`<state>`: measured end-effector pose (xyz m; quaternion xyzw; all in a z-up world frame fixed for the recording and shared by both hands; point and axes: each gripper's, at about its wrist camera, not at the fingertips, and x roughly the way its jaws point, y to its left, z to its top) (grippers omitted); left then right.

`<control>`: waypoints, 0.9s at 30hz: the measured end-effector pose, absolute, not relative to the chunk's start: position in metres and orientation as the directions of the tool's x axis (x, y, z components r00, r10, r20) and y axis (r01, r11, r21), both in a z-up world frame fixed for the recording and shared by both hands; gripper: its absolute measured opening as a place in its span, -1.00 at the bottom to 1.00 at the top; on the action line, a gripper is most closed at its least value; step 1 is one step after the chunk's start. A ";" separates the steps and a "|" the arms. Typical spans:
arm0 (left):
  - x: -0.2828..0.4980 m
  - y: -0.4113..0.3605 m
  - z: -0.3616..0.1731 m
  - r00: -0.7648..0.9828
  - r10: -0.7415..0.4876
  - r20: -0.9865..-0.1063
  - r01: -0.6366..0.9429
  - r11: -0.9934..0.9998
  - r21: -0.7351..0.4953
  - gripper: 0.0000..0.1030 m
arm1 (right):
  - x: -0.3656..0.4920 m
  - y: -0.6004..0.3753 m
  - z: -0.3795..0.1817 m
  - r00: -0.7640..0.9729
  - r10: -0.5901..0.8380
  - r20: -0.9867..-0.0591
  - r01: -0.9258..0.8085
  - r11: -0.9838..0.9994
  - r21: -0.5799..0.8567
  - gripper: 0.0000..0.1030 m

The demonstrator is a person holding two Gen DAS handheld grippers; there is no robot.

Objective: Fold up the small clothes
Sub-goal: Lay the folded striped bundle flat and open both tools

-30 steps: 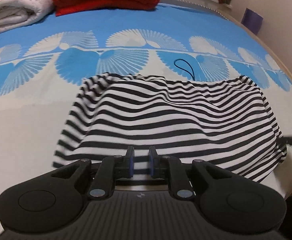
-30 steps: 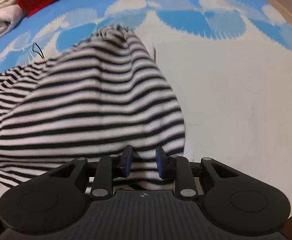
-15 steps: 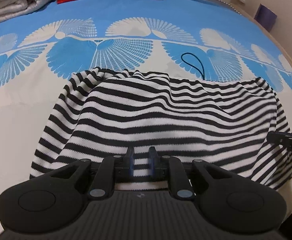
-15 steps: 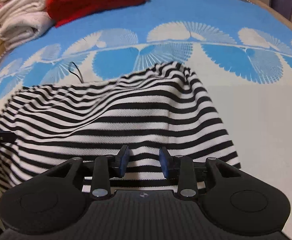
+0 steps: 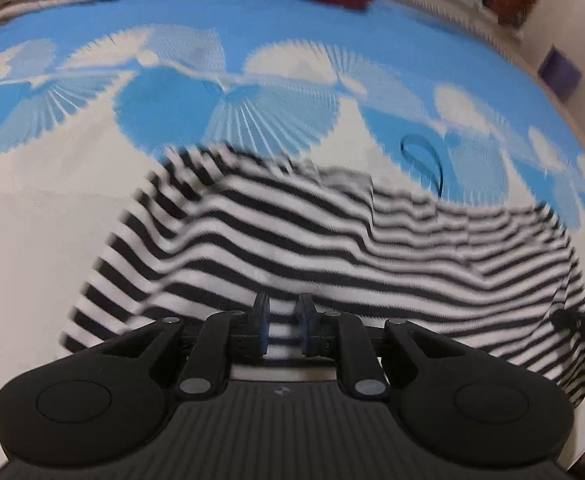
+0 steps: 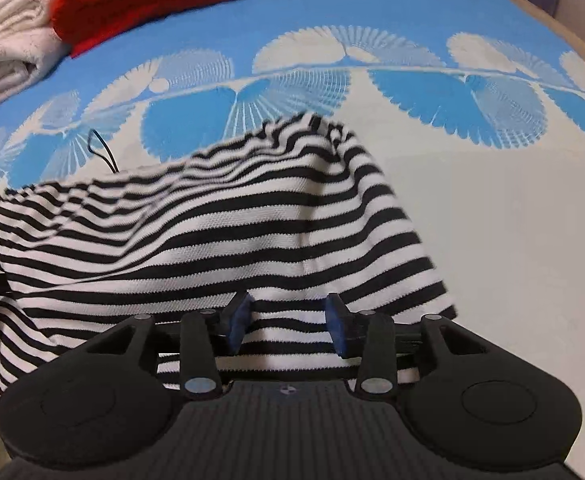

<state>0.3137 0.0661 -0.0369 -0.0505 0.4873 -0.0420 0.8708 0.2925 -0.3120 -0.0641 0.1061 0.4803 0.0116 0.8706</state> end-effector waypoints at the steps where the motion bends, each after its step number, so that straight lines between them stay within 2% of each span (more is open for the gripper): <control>1: 0.311 0.072 -0.031 0.539 -0.122 -0.833 0.014 0.991 -0.136 -0.69 | 0.289 -0.315 -0.059 0.553 0.129 -0.823 0.079 0.975 0.206 -0.17; 5: 0.294 0.106 -0.013 0.560 -0.157 -0.813 -0.026 0.978 -0.206 -0.69 | 0.270 -0.330 -0.043 0.594 0.143 -0.792 0.061 0.973 0.222 -0.15; 8: 0.280 0.124 -0.007 0.547 -0.186 -0.816 -0.029 0.970 -0.241 -0.69 | 0.259 -0.348 -0.045 0.571 0.110 -0.814 0.096 0.975 0.199 -0.14; 11: 0.276 0.129 -0.022 0.445 -0.162 -0.881 -0.023 0.981 -0.192 -0.69 | 0.252 -0.364 -0.056 0.517 0.097 -0.850 0.130 0.973 0.190 -0.10; 14: 0.277 0.127 -0.051 0.302 -0.082 -0.950 -0.027 0.995 -0.095 -0.69 | 0.245 -0.367 -0.077 0.404 0.039 -0.914 0.118 0.988 0.094 -0.04; 16: 0.275 0.129 -0.049 0.317 -0.075 -0.945 -0.033 0.995 -0.090 -0.69 | 0.239 -0.367 -0.081 0.390 0.011 -0.921 0.103 0.993 0.056 0.00; 21: 0.247 0.137 -0.012 0.485 -0.106 -0.868 -0.083 0.983 -0.166 -0.58 | 0.218 -0.371 -0.058 0.485 -0.027 -0.874 0.114 0.993 0.033 0.00; 24: 0.229 0.126 0.014 0.561 -0.108 -0.821 0.015 0.993 -0.120 -0.52 | 0.199 -0.370 -0.028 0.597 -0.093 -0.797 0.122 0.992 -0.025 0.01; 27: 0.207 0.122 0.036 0.609 -0.105 -0.786 0.062 0.994 -0.085 -0.45 | 0.173 -0.372 0.003 0.702 -0.134 -0.699 0.153 0.988 -0.036 0.19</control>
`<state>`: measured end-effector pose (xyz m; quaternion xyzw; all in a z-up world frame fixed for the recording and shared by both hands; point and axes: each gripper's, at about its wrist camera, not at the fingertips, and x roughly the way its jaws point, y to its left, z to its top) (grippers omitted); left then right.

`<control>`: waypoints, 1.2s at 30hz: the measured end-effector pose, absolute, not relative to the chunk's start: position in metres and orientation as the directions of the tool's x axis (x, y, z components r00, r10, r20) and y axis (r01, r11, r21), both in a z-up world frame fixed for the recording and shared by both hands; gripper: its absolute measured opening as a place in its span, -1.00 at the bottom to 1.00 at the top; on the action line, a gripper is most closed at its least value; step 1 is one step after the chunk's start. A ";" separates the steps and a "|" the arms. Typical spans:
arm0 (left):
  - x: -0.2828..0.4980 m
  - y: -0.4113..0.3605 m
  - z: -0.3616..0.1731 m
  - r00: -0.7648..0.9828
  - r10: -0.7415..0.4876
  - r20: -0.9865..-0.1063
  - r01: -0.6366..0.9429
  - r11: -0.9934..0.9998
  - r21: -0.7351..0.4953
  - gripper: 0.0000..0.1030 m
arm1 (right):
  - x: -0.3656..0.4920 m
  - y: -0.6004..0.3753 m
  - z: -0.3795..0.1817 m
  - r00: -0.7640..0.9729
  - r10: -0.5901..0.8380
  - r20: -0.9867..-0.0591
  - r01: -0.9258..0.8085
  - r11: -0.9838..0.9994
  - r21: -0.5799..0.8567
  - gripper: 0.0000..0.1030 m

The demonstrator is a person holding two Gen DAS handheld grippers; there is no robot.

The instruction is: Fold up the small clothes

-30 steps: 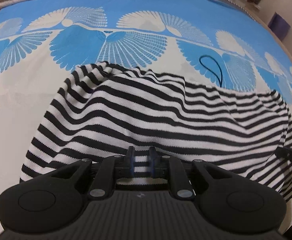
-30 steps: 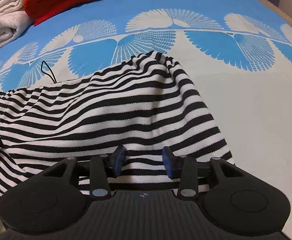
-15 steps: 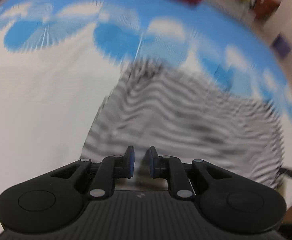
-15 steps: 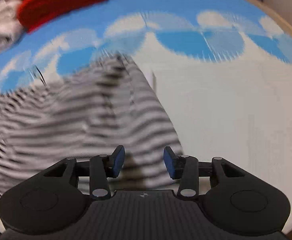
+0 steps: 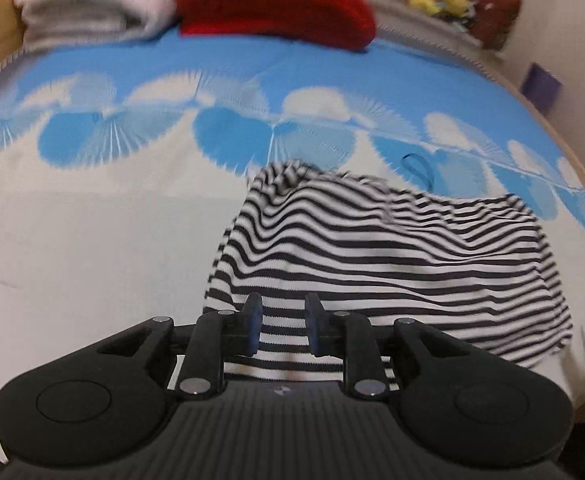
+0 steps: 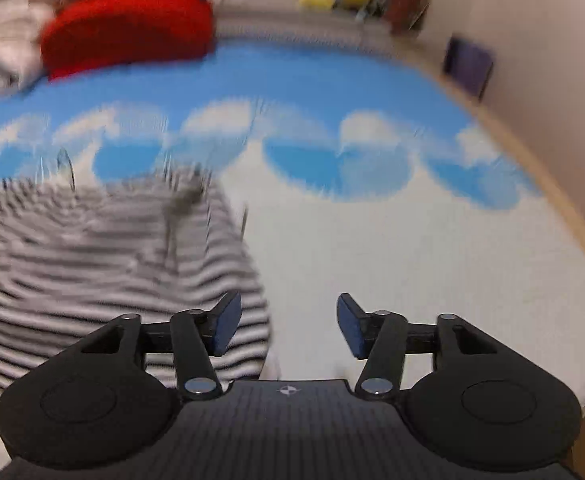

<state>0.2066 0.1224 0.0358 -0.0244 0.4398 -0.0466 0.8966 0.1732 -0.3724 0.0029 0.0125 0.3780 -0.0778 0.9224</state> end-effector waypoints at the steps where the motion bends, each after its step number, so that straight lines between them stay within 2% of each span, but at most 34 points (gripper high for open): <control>1: 0.200 0.125 0.041 0.619 -0.112 -0.778 0.054 0.994 -0.099 -0.40 | 0.166 -0.374 0.007 0.716 -0.138 -0.684 0.172 0.985 -0.019 0.29; 3: 0.187 0.131 0.042 0.639 -0.118 -0.760 0.005 0.989 -0.149 -0.30 | 0.155 -0.376 0.011 0.728 -0.133 -0.673 0.187 0.982 0.008 0.36; 7: 0.164 0.142 0.017 0.633 -0.115 -0.766 -0.106 0.967 -0.233 -0.30 | 0.142 -0.376 0.017 0.744 -0.144 -0.653 0.189 0.982 0.000 0.39; 12: 0.150 0.148 -0.026 0.526 -0.049 -0.849 -0.193 0.965 -0.175 -0.35 | 0.138 -0.382 0.020 0.761 -0.195 -0.619 0.199 0.978 -0.063 0.43; 26: 0.157 0.171 -0.033 0.547 -0.109 -0.830 -0.306 0.897 -0.320 -0.34 | 0.135 -0.396 0.018 0.758 -0.195 -0.623 0.200 0.978 -0.062 0.43; 28: 0.159 0.176 -0.037 0.538 -0.136 -0.832 -0.333 0.872 -0.358 -0.28 | 0.134 -0.397 0.017 0.758 -0.194 -0.623 0.201 0.978 -0.060 0.43; 31: 0.161 0.183 -0.046 0.513 -0.172 -0.841 -0.394 0.823 -0.409 -0.04 | 0.133 -0.398 0.015 0.753 -0.190 -0.630 0.198 0.978 -0.058 0.43; 36: 0.160 0.188 -0.057 0.492 -0.206 -0.846 -0.464 0.760 -0.454 0.03 | 0.131 -0.403 0.011 0.751 -0.181 -0.635 0.200 0.979 -0.043 0.43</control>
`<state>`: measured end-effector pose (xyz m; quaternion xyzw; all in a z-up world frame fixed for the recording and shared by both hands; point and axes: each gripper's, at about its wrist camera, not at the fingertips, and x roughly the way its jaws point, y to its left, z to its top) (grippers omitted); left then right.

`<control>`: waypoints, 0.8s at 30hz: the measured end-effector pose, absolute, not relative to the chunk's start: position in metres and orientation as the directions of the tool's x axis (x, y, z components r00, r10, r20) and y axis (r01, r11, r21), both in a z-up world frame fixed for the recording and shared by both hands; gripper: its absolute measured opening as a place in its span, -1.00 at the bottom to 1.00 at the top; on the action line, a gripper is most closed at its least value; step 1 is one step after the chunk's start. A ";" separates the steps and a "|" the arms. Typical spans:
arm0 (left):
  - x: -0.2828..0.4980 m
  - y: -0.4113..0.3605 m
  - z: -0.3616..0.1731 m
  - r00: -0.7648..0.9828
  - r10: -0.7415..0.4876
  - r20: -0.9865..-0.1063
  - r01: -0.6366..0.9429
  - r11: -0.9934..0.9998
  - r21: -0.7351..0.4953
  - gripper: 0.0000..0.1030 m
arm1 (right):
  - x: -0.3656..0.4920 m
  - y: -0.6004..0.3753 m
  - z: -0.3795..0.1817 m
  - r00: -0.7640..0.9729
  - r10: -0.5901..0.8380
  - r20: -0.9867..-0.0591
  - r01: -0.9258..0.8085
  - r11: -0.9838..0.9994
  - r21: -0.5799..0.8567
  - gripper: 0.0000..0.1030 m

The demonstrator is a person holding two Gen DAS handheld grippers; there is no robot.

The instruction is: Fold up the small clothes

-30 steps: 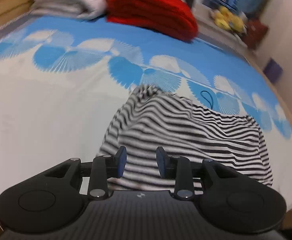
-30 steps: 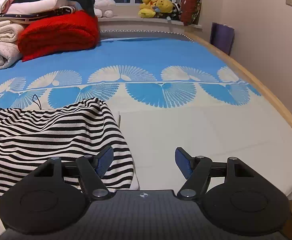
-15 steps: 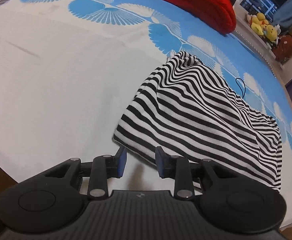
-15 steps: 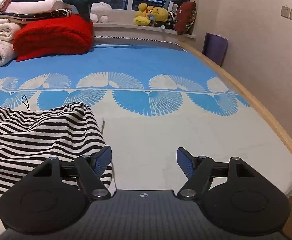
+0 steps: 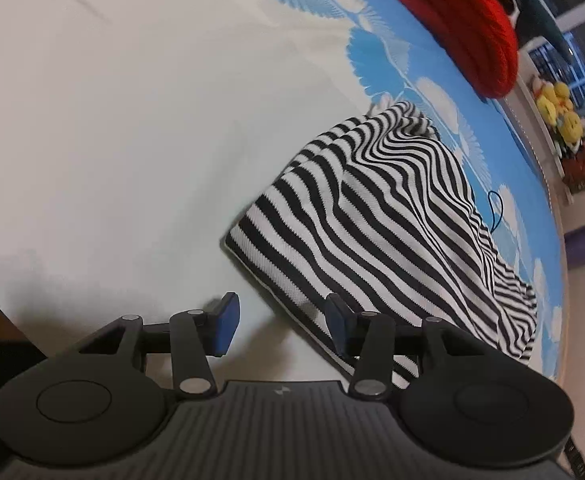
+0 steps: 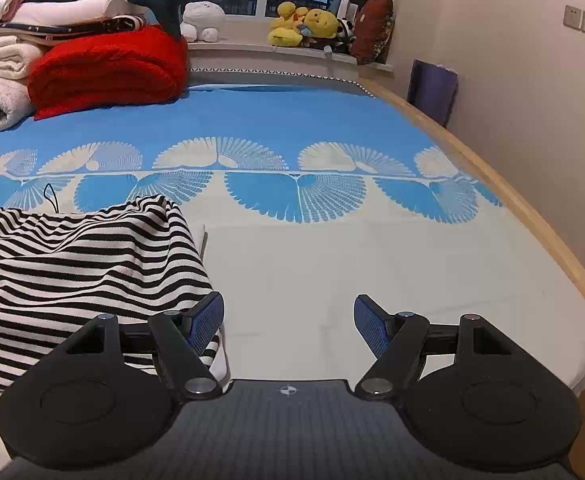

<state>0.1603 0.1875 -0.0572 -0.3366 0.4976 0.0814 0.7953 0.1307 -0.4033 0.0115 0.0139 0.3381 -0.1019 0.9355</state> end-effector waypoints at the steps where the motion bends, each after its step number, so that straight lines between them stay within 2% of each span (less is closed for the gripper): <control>1: 0.161 0.188 -0.059 0.493 -0.210 -0.844 -0.474 0.749 -0.463 0.04 | 0.130 -0.404 0.012 0.753 -0.180 -0.633 0.203 0.979 -0.037 0.43; 8: 0.169 0.193 -0.080 0.510 -0.217 -0.832 -0.557 0.654 -0.512 0.09 | 0.124 -0.419 0.009 0.747 -0.177 -0.641 0.230 0.973 -0.002 0.43; 13: 0.178 0.187 -0.084 0.567 -0.183 -0.803 -0.546 0.647 -0.533 0.05 | 0.120 -0.433 0.005 0.734 -0.192 -0.651 0.268 0.963 0.017 0.43; 14: 0.182 0.184 -0.083 0.566 -0.171 -0.806 -0.533 0.670 -0.517 -0.16 | 0.119 -0.436 0.005 0.730 -0.197 -0.654 0.277 0.961 0.019 0.43; 15: 0.185 0.181 -0.081 0.560 -0.161 -0.813 -0.516 0.700 -0.494 -0.71 | 0.119 -0.439 0.004 0.726 -0.201 -0.658 0.285 0.958 0.021 0.43; 18: 0.189 0.178 -0.066 0.580 -0.141 -0.802 -0.439 0.776 -0.453 -0.81 | 0.121 -0.447 0.001 0.710 -0.213 -0.671 0.321 0.946 0.039 0.43; 22: 0.181 0.183 -0.033 0.615 -0.119 -0.780 -0.374 0.826 -0.421 -0.82 | 0.125 -0.453 0.000 0.696 -0.225 -0.682 0.379 0.921 0.084 0.43; 24: 0.177 0.186 -0.021 0.604 -0.065 -0.795 -0.362 0.866 -0.346 -0.82 | 0.126 -0.454 0.002 0.700 -0.231 -0.676 0.405 0.908 0.110 0.43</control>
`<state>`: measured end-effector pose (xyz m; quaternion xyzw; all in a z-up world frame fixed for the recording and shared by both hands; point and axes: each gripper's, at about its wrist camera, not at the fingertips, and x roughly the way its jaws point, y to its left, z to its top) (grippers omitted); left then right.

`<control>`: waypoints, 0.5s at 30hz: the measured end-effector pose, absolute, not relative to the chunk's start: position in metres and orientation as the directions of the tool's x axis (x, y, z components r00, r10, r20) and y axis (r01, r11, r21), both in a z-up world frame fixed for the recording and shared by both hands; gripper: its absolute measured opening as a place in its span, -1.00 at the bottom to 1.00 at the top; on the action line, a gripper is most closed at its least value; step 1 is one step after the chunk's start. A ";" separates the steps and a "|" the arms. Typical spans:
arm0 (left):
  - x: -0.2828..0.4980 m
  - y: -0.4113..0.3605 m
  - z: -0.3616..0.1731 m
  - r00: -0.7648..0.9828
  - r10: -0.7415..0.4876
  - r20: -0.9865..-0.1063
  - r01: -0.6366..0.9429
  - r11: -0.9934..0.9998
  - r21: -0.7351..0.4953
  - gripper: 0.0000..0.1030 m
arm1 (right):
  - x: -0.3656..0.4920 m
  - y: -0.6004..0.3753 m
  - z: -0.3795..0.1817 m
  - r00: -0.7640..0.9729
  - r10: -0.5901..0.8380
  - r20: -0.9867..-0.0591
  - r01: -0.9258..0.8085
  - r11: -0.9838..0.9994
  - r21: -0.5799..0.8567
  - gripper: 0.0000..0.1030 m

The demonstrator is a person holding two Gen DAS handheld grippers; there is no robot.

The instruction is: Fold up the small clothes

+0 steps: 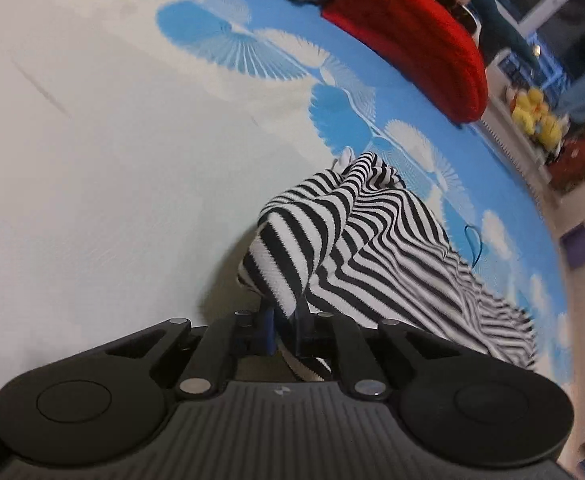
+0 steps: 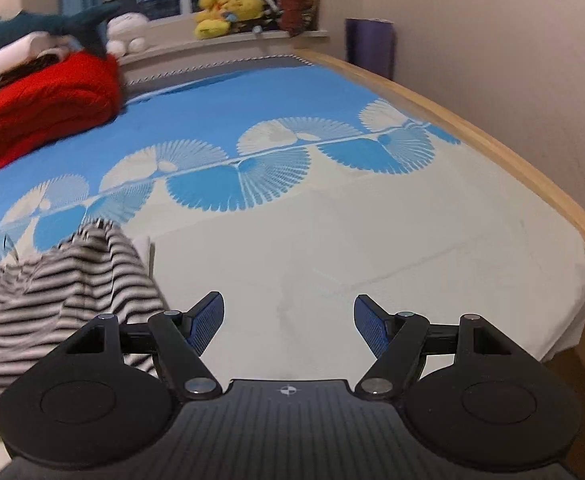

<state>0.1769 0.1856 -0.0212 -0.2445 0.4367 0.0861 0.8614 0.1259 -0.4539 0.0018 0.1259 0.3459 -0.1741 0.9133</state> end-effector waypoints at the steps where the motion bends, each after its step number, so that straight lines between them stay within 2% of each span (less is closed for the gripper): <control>1: 0.176 0.184 -0.016 0.586 -0.007 -0.811 -0.356 0.896 -0.265 -0.82 | 0.127 -0.455 0.003 0.703 -0.233 -0.672 0.415 0.902 0.122 0.43; 5: 0.176 0.180 -0.003 0.469 0.197 -0.861 -0.405 0.914 -0.012 -0.83 | 0.124 -0.461 0.009 0.714 -0.267 -0.647 0.468 0.870 0.157 0.43; 8: 0.176 0.142 0.034 0.553 0.255 -0.793 -0.305 0.948 0.092 -0.83 | 0.120 -0.468 0.013 0.716 -0.310 -0.625 0.508 0.846 0.162 0.43; 11: 0.174 0.075 0.069 0.666 0.234 -0.708 -0.156 0.972 0.174 -0.83 | 0.115 -0.476 0.015 0.719 -0.338 -0.607 0.526 0.836 0.157 0.43; 15: 0.159 -0.049 0.089 0.783 0.078 -0.617 0.097 0.964 0.246 -0.83 | 0.111 -0.486 0.015 0.728 -0.342 -0.594 0.522 0.839 0.156 0.43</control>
